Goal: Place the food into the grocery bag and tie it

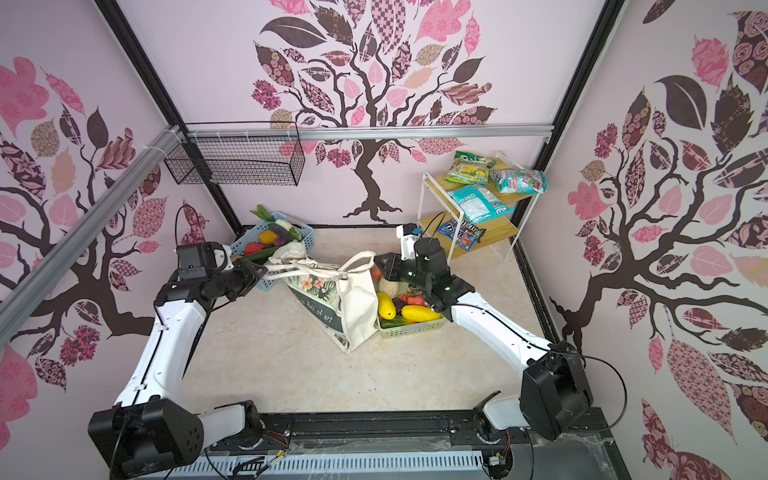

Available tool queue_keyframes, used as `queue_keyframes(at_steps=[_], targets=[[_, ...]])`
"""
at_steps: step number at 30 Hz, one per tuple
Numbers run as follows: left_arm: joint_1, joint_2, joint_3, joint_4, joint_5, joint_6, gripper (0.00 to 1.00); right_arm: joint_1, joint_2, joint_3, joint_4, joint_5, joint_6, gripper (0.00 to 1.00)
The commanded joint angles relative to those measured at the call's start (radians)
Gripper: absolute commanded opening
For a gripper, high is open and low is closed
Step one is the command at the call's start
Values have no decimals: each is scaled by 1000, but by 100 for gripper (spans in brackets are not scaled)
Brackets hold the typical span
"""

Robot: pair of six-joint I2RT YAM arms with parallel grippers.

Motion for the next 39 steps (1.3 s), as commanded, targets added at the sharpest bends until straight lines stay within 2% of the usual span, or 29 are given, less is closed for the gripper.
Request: queue_keyframes(at_steps=[1,3,6,8,9,10,11,13,18,21,22,24,26,28,30,32,35,39], targets=[[23,-18,53,-7,-50,6,48,-29,-7,52,-35,38,-41,29],[24,-21,65,-9,-55,4,51,-30,-16,63,-57,36,-53,37],[23,-18,82,-16,-65,7,54,-30,-36,71,-78,36,-69,41],[24,-15,91,-21,-84,18,59,-41,-43,79,-107,43,-83,49],[23,-13,95,-26,-105,38,64,-53,-41,82,-124,44,-88,56],[23,-13,99,-30,-127,56,86,-67,-39,82,-144,52,-89,64],[22,-13,95,-31,-157,60,97,-78,-37,81,-159,73,-99,74],[21,-11,80,-31,-244,93,97,-85,-35,61,-188,172,-137,100],[-1,45,28,0,-438,157,97,-105,-32,-34,-205,358,-207,100],[-12,53,-24,57,-554,196,97,-159,-41,-122,-155,357,-218,100],[-19,36,-64,107,-606,204,97,-180,-43,-146,-146,352,-218,100],[-34,-14,-175,257,-623,249,97,-198,-47,-183,-134,371,-228,100],[-89,-60,-300,422,-704,322,97,-199,-54,-215,-124,404,-242,100],[-179,-87,-448,653,-774,499,97,-199,-64,-256,-99,432,-243,100],[-230,-69,-544,805,-780,592,97,-201,-72,-297,-61,464,-251,100],[-231,-21,-570,836,-752,538,97,-205,-71,-319,-48,506,-261,100],[-233,43,-633,996,-671,533,97,-217,-70,-358,-5,591,-283,100],[-234,138,-689,1194,-615,526,97,-255,-91,-495,181,684,-322,100]])
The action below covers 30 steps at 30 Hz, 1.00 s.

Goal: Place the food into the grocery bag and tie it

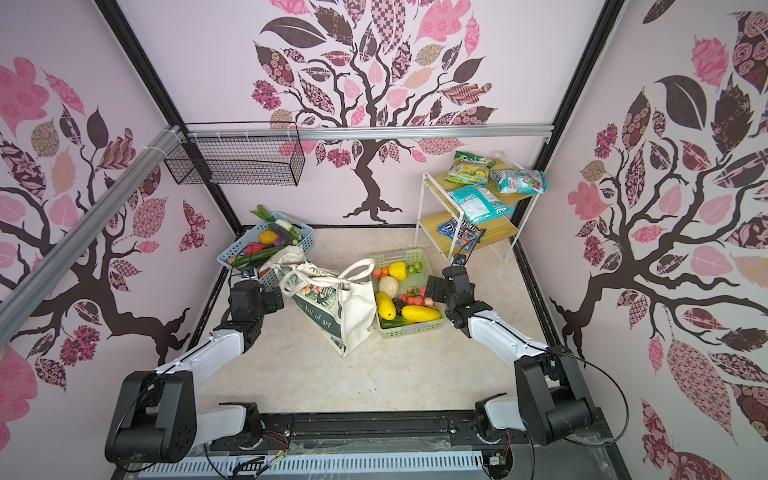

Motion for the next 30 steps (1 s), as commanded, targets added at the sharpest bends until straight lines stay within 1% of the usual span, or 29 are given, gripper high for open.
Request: queue_keyframes(at_steps=[1,2,4,6,7,9,13,16,18,19,20,21,22,24,25,27,28,30], targets=[[-1,59,-55,278,62,27,97,-41,-49,-110,197,111,-67,100],[-1,74,-66,313,69,30,97,-58,-49,-138,234,107,-81,100],[1,100,-77,365,61,31,97,-106,-54,-146,231,106,-74,100],[2,102,-86,395,80,57,97,-125,-55,-180,310,144,-120,100],[4,112,-97,433,81,63,97,-128,-49,-206,381,170,-156,100],[9,128,-122,492,78,60,97,-138,-26,-241,470,191,-178,100],[21,170,-147,576,95,54,97,-145,63,-330,762,165,-212,100],[28,225,-142,614,107,50,97,-145,146,-364,918,165,-252,100],[32,261,-145,669,111,49,97,-146,207,-381,1025,139,-269,100],[38,259,-138,645,117,42,97,-145,214,-375,1027,116,-271,100],[41,243,-132,603,127,42,97,-152,205,-361,974,104,-261,99],[42,239,-130,599,130,43,97,-167,200,-344,924,69,-247,100],[42,253,-134,629,127,45,97,-187,212,-346,911,33,-232,100],[42,250,-130,612,127,45,97,-192,261,-396,1092,27,-250,100],[40,240,-126,587,127,44,97,-193,257,-392,1079,26,-249,100],[40,251,-128,612,125,49,97,-191,227,-368,982,26,-239,99],[40,246,-127,604,125,49,97,-192,223,-366,969,25,-237,100],[39,244,-129,606,122,47,97,-191,232,-372,1000,27,-241,99]])
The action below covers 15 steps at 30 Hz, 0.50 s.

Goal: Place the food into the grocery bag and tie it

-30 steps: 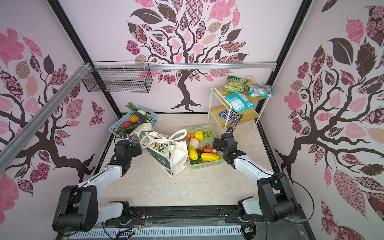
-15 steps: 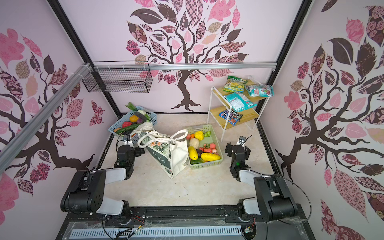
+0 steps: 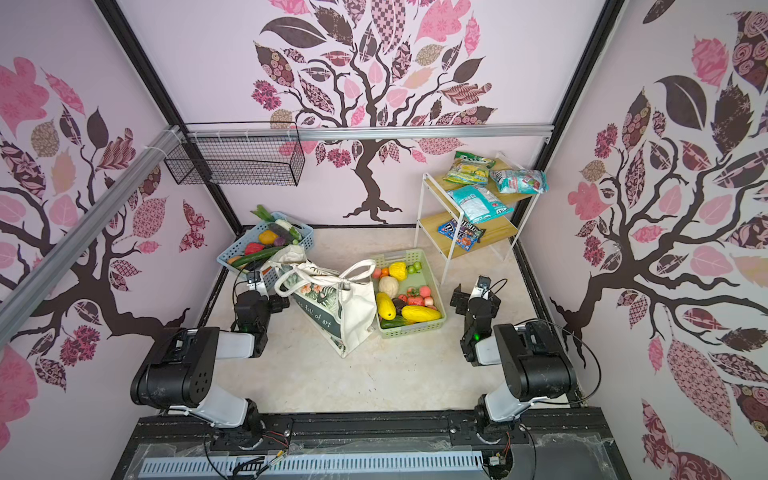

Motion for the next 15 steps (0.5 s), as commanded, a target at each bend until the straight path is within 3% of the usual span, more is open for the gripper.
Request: queue_keyframes(at_steps=[1,15], targets=[[1,-7,-9,24,8,3,97,-5,3,6,37,-17,-10,100],[1,-8,-9,23,8,3,97,-5,-2,4,32,-15,-11,99]])
